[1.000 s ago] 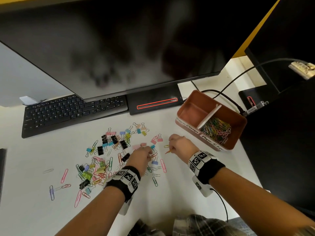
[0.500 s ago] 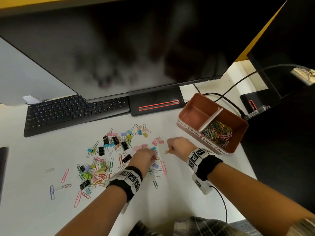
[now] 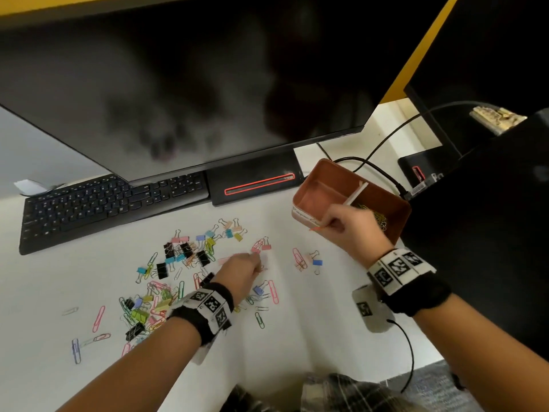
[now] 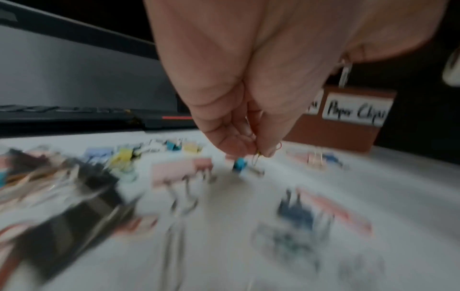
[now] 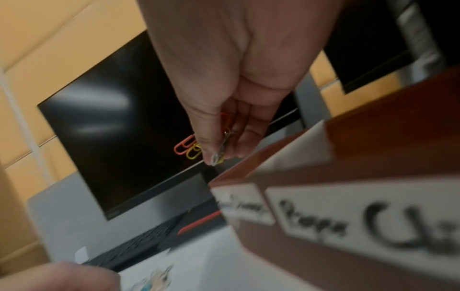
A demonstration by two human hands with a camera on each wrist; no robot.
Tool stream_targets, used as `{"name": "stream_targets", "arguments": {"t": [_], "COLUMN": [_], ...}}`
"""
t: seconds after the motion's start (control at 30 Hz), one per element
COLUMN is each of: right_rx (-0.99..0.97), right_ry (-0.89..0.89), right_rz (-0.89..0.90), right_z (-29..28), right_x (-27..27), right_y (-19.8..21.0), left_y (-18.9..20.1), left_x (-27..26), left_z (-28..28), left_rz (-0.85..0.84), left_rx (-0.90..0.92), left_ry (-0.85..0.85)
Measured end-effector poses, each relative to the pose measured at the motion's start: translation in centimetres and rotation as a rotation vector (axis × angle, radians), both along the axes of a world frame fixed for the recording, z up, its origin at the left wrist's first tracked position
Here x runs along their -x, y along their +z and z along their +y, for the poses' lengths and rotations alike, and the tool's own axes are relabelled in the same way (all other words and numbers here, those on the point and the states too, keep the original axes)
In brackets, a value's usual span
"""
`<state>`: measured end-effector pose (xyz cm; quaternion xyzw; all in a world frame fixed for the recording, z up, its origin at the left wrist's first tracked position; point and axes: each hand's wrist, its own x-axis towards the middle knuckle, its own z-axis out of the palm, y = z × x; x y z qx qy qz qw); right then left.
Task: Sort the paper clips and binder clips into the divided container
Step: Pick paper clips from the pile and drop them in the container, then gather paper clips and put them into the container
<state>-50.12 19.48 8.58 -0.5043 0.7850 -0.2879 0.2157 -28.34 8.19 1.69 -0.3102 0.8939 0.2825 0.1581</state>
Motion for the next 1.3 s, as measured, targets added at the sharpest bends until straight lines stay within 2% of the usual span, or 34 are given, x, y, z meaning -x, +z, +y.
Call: {"name": "stream_targets", "arguments": {"t": [0.1, 0.23, 0.33, 0.4, 0.47, 0.57, 0.67, 0.77, 0.83, 0.9, 1.0, 1.13, 1.3], "right_rx": [0.038, 0.024, -0.089, -0.174, -0.214, -0.146, 0.038, 0.054, -0.081, -0.278, -0.432, -0.503, -0.549], "right_ry": [-0.149, -0.318, -0.355, -0.338, -0.321, -0.285, -0.173, 0.069, 0.198, 0.256, 0.249, 0.182, 0.123], "right_rz": [-0.024, 0.008, 0.066, 0.057, 0.038, 0.052, 0.061, 0.004, -0.051, -0.062, -0.013, 0.035, -0.096], "right_z": [2.3, 4.6, 4.9, 4.6, 4.3, 4.2, 3.7, 2.5, 1.5, 0.6, -0.7, -2.4, -3.3], "right_x": [2.8, 5.7, 6.5, 6.5, 6.2, 5.9, 4.0, 0.9, -1.2, -2.9, -4.1, -4.3, -3.7], "right_y": [1.2, 0.3, -1.1, -1.5, -1.5, -1.3, -0.9, -1.4, -2.8, -4.6, -6.5, -8.0, -9.0], "left_y": [3.3, 7.7, 8.4, 7.6, 7.0, 6.9, 6.5, 4.3, 2.3, 0.6, -1.0, -1.7, -1.9], "left_x": [2.6, 9.8, 15.1, 17.5, 18.2, 16.8, 13.0, 8.1, 5.3, 3.5, 2.8, 3.5, 4.2], "left_z": [-0.2, 1.3, 3.3, 4.3, 4.6, 3.4, 0.7, -2.3, -3.8, -4.5, -4.4, -4.1, -4.2], "left_rz": [0.24, 0.514, 0.561, 0.477, 0.4, 0.514, 0.612, 0.522, 0.356, 0.176, 0.028, 0.003, -0.021], "left_rx": [-0.051, -0.113, -0.18, -0.185, -0.081, -0.073, -0.021, 0.059, 0.077, 0.041, -0.023, -0.007, -0.035], "left_ry": [0.012, 0.009, 0.076, 0.091, 0.045, 0.098, 0.265, 0.471, 0.552, 0.561, 0.473, 0.411, 0.43]}}
